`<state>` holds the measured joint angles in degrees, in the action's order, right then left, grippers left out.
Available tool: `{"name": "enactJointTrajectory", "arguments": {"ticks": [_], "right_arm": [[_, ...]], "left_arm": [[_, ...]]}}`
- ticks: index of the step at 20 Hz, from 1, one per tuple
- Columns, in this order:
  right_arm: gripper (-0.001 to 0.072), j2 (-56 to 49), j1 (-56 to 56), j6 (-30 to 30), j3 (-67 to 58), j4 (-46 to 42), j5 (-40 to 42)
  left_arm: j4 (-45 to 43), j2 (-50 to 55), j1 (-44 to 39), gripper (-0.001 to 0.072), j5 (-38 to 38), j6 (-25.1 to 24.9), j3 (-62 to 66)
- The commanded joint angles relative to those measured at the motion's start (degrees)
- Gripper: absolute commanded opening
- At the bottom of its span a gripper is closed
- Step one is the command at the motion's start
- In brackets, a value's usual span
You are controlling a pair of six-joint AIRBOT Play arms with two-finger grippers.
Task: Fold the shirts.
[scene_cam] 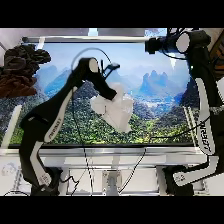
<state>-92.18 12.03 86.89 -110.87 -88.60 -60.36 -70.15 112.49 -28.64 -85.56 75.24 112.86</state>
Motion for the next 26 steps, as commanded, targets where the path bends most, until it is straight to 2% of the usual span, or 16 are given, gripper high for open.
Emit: {"name": "enactJointTrajectory", "arguments": {"ticks": [1,2,3,6,9,12,15,18,22,26], "right_arm": [[0.0382,-0.11,-0.04,-9.55,4.76,3.74,-5.88],[0.0391,-0.11,-0.07,-11.15,7.06,3.61,-6.03],[0.0446,-0.13,-0.07,-12.41,9.73,3.58,-5.97],[0.0468,-0.15,-0.07,-16.61,18.36,6.51,-5.75],[0.0471,-0.72,-0.04,-24.09,27.17,17.77,-3.26],[0.0471,-1.07,0.33,-32.09,32.13,33.75,0.52],[0.0472,-1.07,1.4,-39.63,32.41,43.19,1.14],[0.0472,-1.07,2.71,-42.29,32.41,46.66,3.76],[0.0472,-1.36,5.44,-43.67,32.41,47.1,7.43],[0.0472,-4.13,6.54,-43.45,32.44,49.37,6.23]], "left_arm": [[-7.15,5.51,0.92,0.017,-2.4,0.9,0.04],[-8.15,5.35,2.03,0.0322,-2.12,0.94,0.09],[-8.09,5.07,3.69,0.0366,-2.43,1.36,0.2],[-7.54,3.78,9.29,0.0365,-4.35,1.53,0.2],[-3.02,1.27,14.95,0.0366,-3.98,1.42,0.2],[9.42,-1.49,19.78,0.0372,-5.16,0.81,0.2],[22.75,-3.65,22.58,0.0371,-6.56,-0.76,0.2],[30.91,-5.38,24.52,0.0369,-6.43,-1.09,0.24],[31.3,-5.92,24.85,0.0367,-5.97,0.26,0.22],[31.1,-5.92,24.85,0.0366,-5.55,0.28,0.22]]}}
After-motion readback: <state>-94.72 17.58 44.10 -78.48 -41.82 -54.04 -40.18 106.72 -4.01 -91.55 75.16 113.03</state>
